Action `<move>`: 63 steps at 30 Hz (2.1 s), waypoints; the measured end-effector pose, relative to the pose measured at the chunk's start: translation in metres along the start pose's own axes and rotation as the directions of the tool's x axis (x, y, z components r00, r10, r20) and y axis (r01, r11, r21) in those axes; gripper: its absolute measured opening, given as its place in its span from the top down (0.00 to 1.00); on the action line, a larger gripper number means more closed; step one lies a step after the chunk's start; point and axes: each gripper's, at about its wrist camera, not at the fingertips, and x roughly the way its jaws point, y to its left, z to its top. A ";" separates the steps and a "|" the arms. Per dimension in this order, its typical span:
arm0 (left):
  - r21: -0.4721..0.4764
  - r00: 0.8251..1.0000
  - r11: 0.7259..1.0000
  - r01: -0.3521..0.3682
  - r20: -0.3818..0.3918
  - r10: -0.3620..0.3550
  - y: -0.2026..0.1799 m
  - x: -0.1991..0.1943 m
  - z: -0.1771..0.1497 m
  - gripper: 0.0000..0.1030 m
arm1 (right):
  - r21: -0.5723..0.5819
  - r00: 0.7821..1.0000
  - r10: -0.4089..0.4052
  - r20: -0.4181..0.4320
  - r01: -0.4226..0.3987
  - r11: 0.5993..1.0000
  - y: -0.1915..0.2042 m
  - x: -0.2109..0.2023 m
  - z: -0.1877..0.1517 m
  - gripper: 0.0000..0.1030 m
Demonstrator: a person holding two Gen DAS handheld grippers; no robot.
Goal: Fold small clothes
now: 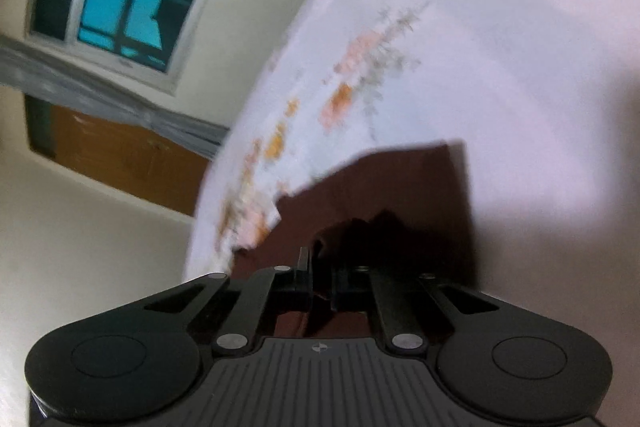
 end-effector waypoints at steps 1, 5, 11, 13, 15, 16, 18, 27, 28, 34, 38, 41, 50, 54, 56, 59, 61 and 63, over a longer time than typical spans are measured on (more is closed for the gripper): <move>-0.015 1.000 1.000 -0.002 0.017 0.003 0.001 0.004 0.006 0.95 | 0.015 1.000 0.014 0.008 -0.014 1.000 0.000 0.003 0.005 0.93; -0.079 0.997 0.995 -0.057 0.054 0.061 0.017 0.024 0.022 0.95 | 0.156 0.998 0.037 0.047 -0.044 0.987 -0.019 0.026 0.025 0.88; -0.091 0.993 0.993 -0.069 0.094 0.078 0.029 0.004 0.017 0.59 | 0.136 0.995 -0.028 0.100 0.014 0.991 -0.033 0.005 0.027 0.72; -0.081 0.990 0.995 -0.050 0.126 0.060 0.029 -0.017 0.017 0.47 | -0.008 0.994 -0.063 0.091 0.064 0.998 -0.018 -0.002 0.023 0.60; -0.028 0.988 0.996 -0.084 0.131 0.087 0.024 -0.033 0.020 0.47 | -0.142 0.990 -0.108 0.094 0.121 0.982 -0.002 -0.002 0.021 0.60; 0.011 0.987 0.993 -0.113 0.118 0.111 0.020 -0.036 0.021 0.48 | -0.191 0.990 -0.114 0.082 0.128 0.973 0.004 0.001 0.020 0.60; 0.133 0.983 0.975 -0.180 0.063 0.173 0.006 -0.032 0.022 0.49 | -0.269 0.987 -0.140 0.077 0.156 0.950 0.016 0.010 0.018 0.60; 0.613 0.919 0.711 -0.345 0.067 0.388 -0.045 0.027 0.025 0.51 | -0.398 0.975 -0.219 0.048 0.220 0.891 0.027 0.042 0.014 0.60; 0.622 0.922 0.710 -0.330 0.052 0.383 -0.042 0.032 0.028 0.52 | -0.429 0.971 -0.232 0.056 0.233 0.873 0.032 0.045 0.012 0.60; 0.564 0.934 0.768 -0.304 0.018 0.356 -0.025 0.055 0.038 0.94 | -0.553 0.943 -0.311 0.118 0.322 0.769 0.046 0.061 0.001 0.97; 0.570 0.942 0.761 -0.309 0.076 0.326 -0.029 0.057 0.030 0.94 | -0.549 0.947 -0.288 0.144 0.319 0.773 0.043 0.063 0.002 0.97; 0.554 0.964 0.790 -0.264 0.116 0.241 -0.034 0.042 0.030 0.97 | -0.563 0.964 -0.197 0.176 0.263 0.784 0.054 0.048 -0.002 0.97; 0.459 0.919 0.797 -0.393 0.226 0.323 -0.016 0.038 0.031 1.00 | -0.472 0.939 -0.293 0.180 0.343 0.812 0.030 0.061 0.015 0.97; 0.446 0.919 0.803 -0.395 0.209 0.335 -0.013 0.030 0.029 1.00 | -0.452 0.943 -0.294 0.154 0.332 0.828 0.020 0.059 0.013 0.97; 0.422 0.922 0.821 -0.385 0.215 0.321 -0.019 0.014 0.025 0.75 | -0.466 0.937 -0.301 0.177 0.349 0.813 0.023 0.051 0.011 0.97; 0.483 0.940 0.807 -0.340 0.207 0.272 -0.039 -0.020 0.003 0.75 | -0.470 0.941 -0.283 0.184 0.337 0.816 0.029 0.028 -0.001 0.97; 0.513 0.952 0.802 -0.306 0.155 0.264 -0.045 -0.042 -0.015 0.75 | -0.495 0.942 -0.265 0.205 0.333 0.803 0.037 0.009 -0.017 0.97; 0.528 0.957 0.801 -0.282 0.094 0.275 -0.045 -0.053 -0.032 0.73 | -0.501 0.960 -0.221 0.173 0.279 0.819 0.038 -0.011 -0.038 0.97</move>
